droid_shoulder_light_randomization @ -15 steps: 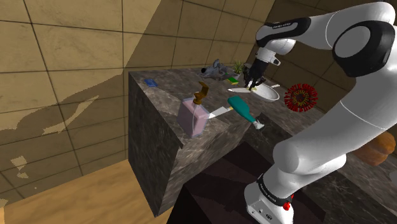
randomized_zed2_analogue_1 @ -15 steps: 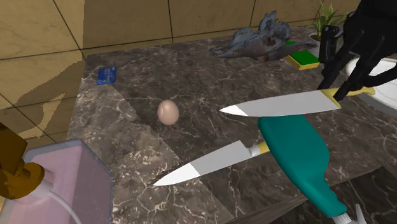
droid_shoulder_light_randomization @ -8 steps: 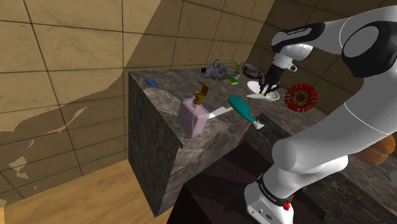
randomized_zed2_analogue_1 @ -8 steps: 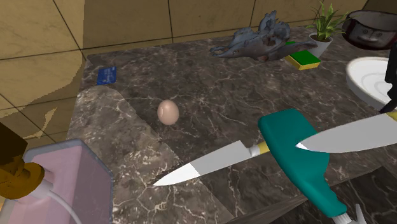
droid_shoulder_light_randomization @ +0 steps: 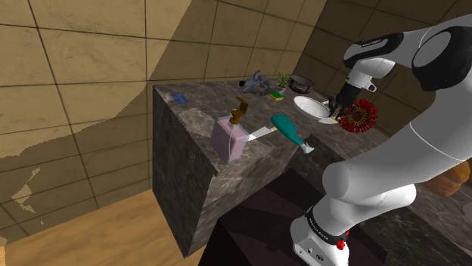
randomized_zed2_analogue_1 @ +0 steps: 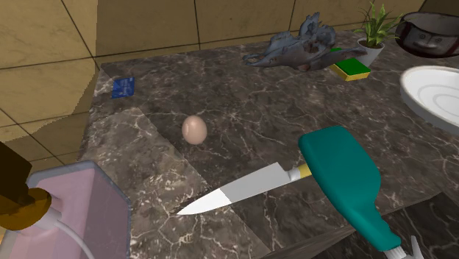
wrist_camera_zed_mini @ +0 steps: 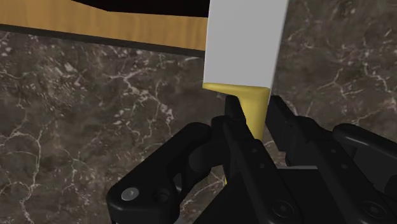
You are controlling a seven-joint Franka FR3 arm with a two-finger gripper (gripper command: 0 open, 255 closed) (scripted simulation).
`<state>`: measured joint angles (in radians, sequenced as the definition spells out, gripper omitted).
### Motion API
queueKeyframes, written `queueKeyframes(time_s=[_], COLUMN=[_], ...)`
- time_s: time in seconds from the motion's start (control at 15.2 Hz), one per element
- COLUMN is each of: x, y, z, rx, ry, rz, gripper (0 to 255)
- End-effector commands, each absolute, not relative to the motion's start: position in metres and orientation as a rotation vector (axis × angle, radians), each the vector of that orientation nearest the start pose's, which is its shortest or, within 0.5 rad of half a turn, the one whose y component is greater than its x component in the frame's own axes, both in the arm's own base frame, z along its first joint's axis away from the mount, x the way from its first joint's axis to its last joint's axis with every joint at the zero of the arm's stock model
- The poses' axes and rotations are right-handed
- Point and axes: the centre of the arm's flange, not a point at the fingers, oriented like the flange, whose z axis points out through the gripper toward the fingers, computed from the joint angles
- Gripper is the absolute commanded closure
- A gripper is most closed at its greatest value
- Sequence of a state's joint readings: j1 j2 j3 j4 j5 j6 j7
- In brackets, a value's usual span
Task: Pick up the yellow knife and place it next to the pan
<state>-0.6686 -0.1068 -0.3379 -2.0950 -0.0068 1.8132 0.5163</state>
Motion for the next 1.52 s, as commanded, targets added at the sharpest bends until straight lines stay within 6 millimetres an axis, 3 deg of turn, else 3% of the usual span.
queueKeyframes(time_s=[0.0,0.99,1.45], x=[0.245,0.085,0.085], y=[-0.442,-0.565,-0.565], z=[0.45,0.45,0.413], rx=[-2.224,-2.224,-2.224], ry=[2.101,2.101,2.101], rz=[0.259,0.259,0.259], gripper=[255,255,255])
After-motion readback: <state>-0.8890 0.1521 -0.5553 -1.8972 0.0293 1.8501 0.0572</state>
